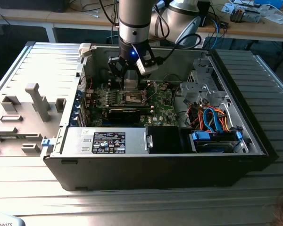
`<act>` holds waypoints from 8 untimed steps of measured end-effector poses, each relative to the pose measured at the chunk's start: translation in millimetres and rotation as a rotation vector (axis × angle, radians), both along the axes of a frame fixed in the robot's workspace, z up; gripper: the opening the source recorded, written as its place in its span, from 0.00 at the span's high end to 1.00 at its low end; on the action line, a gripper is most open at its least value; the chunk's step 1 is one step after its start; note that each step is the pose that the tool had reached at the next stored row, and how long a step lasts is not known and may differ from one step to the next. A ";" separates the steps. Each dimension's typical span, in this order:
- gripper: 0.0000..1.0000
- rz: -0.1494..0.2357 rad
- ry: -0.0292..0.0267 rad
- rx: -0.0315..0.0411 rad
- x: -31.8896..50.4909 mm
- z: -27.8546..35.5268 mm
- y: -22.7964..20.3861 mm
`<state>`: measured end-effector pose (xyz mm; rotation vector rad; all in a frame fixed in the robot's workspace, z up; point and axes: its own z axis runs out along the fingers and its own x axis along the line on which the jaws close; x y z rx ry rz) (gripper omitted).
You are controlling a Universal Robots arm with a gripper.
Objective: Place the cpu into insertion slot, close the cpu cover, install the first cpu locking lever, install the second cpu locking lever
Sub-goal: 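Place the cpu into insertion slot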
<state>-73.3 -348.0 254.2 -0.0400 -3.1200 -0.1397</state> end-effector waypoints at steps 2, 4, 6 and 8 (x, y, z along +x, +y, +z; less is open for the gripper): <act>0.46 0.000 0.0000 0.0000 0.0 -0.7 0.0; 0.46 0.000 0.0000 0.0000 0.0 -1.6 0.0; 0.46 0.000 0.0000 0.0000 0.0 -2.5 0.0; 0.46 0.000 0.0000 0.0000 0.0 -3.8 0.0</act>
